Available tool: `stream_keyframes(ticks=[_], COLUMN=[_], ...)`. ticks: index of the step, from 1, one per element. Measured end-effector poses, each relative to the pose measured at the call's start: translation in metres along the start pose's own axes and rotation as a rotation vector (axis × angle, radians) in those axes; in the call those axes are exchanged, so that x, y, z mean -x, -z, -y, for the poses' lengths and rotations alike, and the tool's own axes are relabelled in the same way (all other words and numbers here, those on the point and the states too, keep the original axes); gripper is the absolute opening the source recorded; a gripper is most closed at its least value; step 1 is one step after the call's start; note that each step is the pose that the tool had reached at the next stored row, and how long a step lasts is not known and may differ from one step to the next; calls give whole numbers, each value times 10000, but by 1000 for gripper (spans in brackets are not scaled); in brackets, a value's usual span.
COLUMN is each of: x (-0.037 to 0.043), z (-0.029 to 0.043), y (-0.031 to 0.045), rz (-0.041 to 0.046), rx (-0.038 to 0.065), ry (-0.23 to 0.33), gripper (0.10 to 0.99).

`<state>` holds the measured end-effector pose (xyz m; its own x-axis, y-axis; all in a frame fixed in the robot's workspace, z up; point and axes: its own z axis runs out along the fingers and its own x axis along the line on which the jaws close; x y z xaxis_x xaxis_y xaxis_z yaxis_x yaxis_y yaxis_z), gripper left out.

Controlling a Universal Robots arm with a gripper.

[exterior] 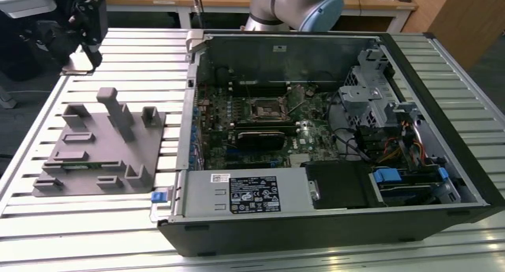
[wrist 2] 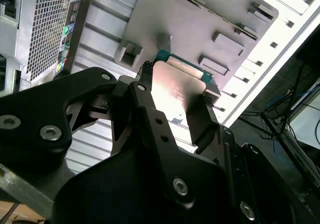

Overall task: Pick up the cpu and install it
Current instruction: 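Pick up the cpu and move it towards the insertion slot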

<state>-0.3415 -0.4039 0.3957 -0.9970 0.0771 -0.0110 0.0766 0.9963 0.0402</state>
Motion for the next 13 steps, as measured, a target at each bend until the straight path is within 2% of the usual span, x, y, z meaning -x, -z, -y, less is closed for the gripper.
stream_keyframes(ticks=[13], x=[352], z=[-27], y=[-13], rz=[-1], rx=[0], ry=[0], gripper=[525])
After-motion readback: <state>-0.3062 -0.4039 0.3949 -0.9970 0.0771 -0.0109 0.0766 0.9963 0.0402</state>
